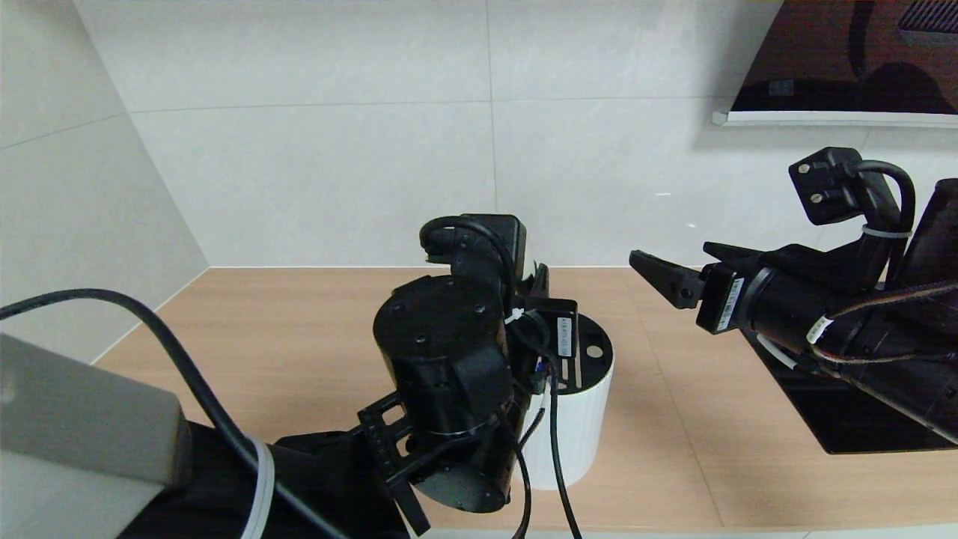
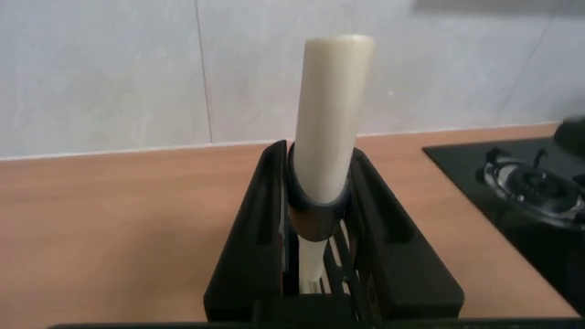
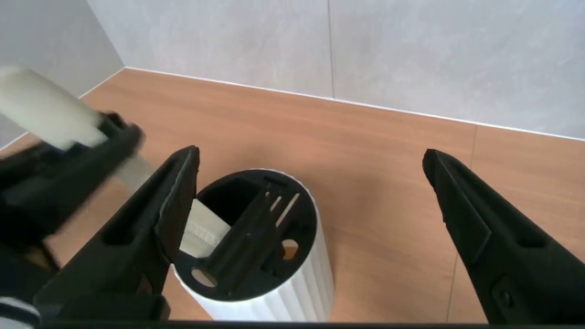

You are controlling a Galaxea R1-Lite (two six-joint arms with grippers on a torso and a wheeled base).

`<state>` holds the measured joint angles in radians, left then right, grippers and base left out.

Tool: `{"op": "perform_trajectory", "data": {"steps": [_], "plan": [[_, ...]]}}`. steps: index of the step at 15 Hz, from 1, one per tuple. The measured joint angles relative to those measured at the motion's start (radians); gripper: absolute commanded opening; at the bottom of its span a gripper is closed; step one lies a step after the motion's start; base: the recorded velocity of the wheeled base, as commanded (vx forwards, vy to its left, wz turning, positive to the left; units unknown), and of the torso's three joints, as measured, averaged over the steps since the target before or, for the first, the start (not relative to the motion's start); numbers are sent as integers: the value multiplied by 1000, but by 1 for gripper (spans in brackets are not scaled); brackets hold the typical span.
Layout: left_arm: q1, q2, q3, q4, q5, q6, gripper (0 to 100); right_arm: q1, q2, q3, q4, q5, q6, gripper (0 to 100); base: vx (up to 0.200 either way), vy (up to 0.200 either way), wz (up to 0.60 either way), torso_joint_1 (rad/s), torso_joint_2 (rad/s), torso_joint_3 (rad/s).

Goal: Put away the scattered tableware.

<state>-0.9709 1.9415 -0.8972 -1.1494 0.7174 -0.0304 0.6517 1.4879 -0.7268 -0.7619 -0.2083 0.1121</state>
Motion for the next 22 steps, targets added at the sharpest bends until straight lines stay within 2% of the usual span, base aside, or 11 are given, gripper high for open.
{"op": "perform_trajectory", "data": {"steps": [6, 9, 16, 17, 22], "plan": [[7, 57, 0, -11, 1, -2, 0, 0, 0, 1, 0, 0, 0, 100, 0, 0, 0, 0, 0, 0], [16, 91, -2, -10, 1, -19, 0, 0, 1, 1, 0, 0, 0, 100, 0, 0, 0, 0, 0, 0], [23, 109, -5, -12, 2, -21, 0, 0, 4, 1, 0, 0, 0, 100, 0, 0, 0, 0, 0, 0], [23, 109, -5, -11, 3, -21, 100, 0, 4, 1, 0, 0, 0, 100, 0, 0, 0, 0, 0, 0], [23, 111, -3, -10, 3, -21, 100, 0, 4, 1, -1, 0, 0, 100, 0, 0, 0, 0, 0, 0]]}}
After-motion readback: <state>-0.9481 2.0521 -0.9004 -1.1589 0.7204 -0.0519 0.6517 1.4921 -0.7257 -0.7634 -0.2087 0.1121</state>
